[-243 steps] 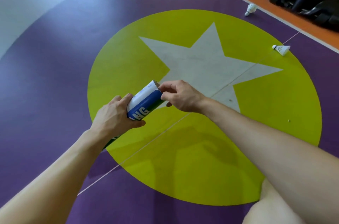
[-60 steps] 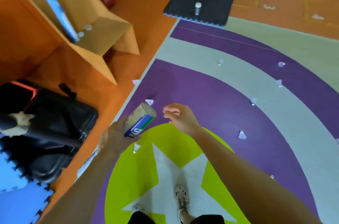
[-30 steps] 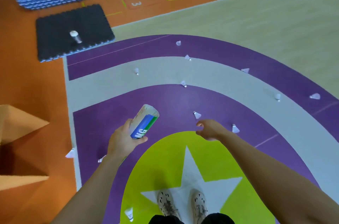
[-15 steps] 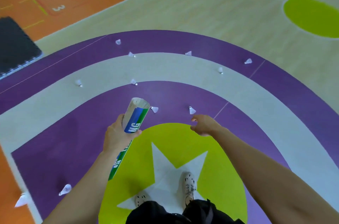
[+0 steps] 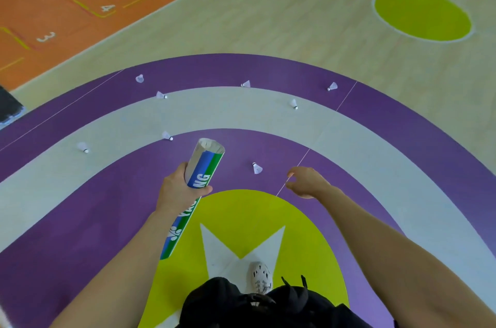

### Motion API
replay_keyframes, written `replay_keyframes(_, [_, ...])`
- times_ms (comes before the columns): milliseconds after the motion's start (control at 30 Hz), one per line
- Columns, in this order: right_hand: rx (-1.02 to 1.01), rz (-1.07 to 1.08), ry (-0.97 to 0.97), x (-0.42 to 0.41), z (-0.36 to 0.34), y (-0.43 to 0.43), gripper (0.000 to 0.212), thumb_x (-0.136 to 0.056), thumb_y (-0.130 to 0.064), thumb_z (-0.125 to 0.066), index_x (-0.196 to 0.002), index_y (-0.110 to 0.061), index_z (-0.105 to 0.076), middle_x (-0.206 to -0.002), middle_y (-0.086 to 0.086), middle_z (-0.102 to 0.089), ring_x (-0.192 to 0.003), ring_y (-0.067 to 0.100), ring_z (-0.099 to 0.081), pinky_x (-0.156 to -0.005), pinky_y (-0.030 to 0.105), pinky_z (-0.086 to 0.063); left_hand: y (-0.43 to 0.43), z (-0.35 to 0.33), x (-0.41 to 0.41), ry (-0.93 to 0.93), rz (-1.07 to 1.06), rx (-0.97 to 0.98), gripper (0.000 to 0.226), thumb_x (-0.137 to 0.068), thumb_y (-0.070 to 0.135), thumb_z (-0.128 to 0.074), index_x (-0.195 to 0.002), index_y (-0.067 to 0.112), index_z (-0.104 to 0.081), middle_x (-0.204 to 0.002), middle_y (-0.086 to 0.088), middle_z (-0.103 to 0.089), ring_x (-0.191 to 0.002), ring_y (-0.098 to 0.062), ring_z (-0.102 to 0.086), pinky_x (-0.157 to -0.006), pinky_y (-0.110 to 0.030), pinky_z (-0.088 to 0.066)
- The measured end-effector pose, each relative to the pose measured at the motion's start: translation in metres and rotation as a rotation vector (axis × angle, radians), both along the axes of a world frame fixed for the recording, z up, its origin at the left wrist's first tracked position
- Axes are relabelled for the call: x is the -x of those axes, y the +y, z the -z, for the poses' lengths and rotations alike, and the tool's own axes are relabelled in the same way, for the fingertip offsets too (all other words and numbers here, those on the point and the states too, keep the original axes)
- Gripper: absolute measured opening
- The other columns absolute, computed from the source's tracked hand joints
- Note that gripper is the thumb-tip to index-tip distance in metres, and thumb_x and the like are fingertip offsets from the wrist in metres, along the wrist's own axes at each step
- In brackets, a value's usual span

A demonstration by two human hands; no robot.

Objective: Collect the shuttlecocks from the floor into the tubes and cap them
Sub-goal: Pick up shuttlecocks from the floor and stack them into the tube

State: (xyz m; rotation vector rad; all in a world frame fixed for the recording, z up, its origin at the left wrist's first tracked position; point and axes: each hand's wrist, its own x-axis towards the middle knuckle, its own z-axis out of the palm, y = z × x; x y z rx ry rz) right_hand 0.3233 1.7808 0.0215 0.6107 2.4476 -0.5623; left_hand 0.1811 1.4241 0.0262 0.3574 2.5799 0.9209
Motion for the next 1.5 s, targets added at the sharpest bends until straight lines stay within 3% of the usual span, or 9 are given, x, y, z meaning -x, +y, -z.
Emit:
replay_keyframes(233, [0.035,-0.207,-0.026,0.068,0.014,-0.055,0.047,-0.1,-0.038,-0.061,-0.144,-0.021,-0.061,-0.155,0.007,-0.055,-0.13,0.031,-0.061,-0.104,0.04,-0.049,-0.092,-0.004,-0.007,-0.027,-0.277,0.025,0.066,-0.069,0.052,-0.101,-0.116,0.03,-0.06,-0.105,0.008,-0.076,-0.09,-0.017,-0.076,-0.08,-0.041,-0.063])
replay_keyframes(333, [0.031,-0.355,-0.054,0.113,0.022,-0.11,0.046,-0.098,-0.041,-0.062,-0.14,-0.023,-0.062,-0.147,0.007,-0.062,-0.131,0.03,-0.061,-0.108,0.038,-0.048,-0.155,-0.004,-0.019,-0.042,-0.454,0.027,0.064,-0.07,0.05,-0.101,-0.116,0.031,-0.061,-0.103,0.01,-0.075,-0.088,-0.013,-0.074,-0.079,-0.04,-0.061])
replay_keyframes(600, [0.069,-0.713,-0.003,0.224,0.021,-0.322,0.048,-0.097,-0.041,-0.063,-0.141,-0.024,-0.061,-0.15,0.006,-0.061,-0.137,0.027,-0.057,-0.111,0.038,-0.047,-0.348,0.007,-0.054,-0.043,-0.876,0.01,0.066,-0.071,0.05,-0.101,-0.119,0.027,-0.061,-0.106,0.007,-0.076,-0.094,-0.02,-0.074,-0.079,-0.038,-0.056])
replay_keyframes(767, [0.069,-0.97,-0.02,0.275,0.014,-0.473,0.049,-0.1,-0.039,-0.064,-0.145,-0.019,-0.058,-0.146,0.008,-0.063,-0.135,0.029,-0.058,-0.108,0.036,-0.047,-0.461,0.007,-0.082,-0.029,-1.087,0.03,0.062,-0.072,0.048,-0.1,-0.113,0.028,-0.059,-0.096,0.01,-0.074,-0.087,-0.018,-0.072,-0.075,-0.039,-0.055])
replay_keyframes(900, [0.079,-1.147,0.012,0.308,0.007,-0.589,0.049,-0.101,-0.035,-0.064,-0.145,-0.016,-0.058,-0.147,0.009,-0.062,-0.135,0.03,-0.058,-0.107,0.035,-0.046,-0.537,0.002,-0.106,-0.01,-1.229,0.058,0.061,-0.071,0.049,-0.101,-0.107,0.026,-0.057,-0.09,0.009,-0.071,-0.082,-0.014,-0.069,-0.066,-0.028,-0.049])
replay_keyframes(1033, [0.114,-1.304,0.055,0.338,-0.002,-0.689,0.053,-0.101,-0.035,-0.065,-0.148,-0.015,-0.056,-0.15,0.008,-0.06,-0.138,0.029,-0.056,-0.112,0.036,-0.045,-0.593,-0.004,-0.122,-0.014,-1.376,0.097,0.064,-0.068,0.054,-0.101,-0.104,0.027,-0.054,-0.091,0.009,-0.071,-0.081,-0.017,-0.069,-0.07,-0.039,-0.055])
replay_keyframes(1233, [0.165,-1.47,0.055,0.393,0.001,-0.828,0.052,-0.1,-0.038,-0.065,-0.147,-0.017,-0.057,-0.145,0.007,-0.063,-0.132,0.028,-0.06,-0.106,0.035,-0.048,-0.658,-0.001,-0.107,-0.052,-1.584,0.132,0.067,-0.069,0.06,-0.098,-0.109,0.028,-0.054,-0.096,0.009,-0.071,-0.084,-0.019,-0.072,-0.074,-0.04,-0.06])
replay_keyframes(1500, [0.239,-1.724,-0.009,0.471,-0.002,-1.014,0.052,-0.1,-0.043,-0.06,-0.148,-0.023,-0.055,-0.143,0.002,-0.064,-0.123,0.022,-0.065,-0.103,0.038,-0.054,-0.733,-0.007,-0.035,-0.116,-1.8,0.142,0.073,-0.07,0.061,-0.098,-0.111,0.025,-0.049,-0.094,0.004,-0.07,-0.079,-0.019,-0.069,-0.059,-0.024,-0.047])
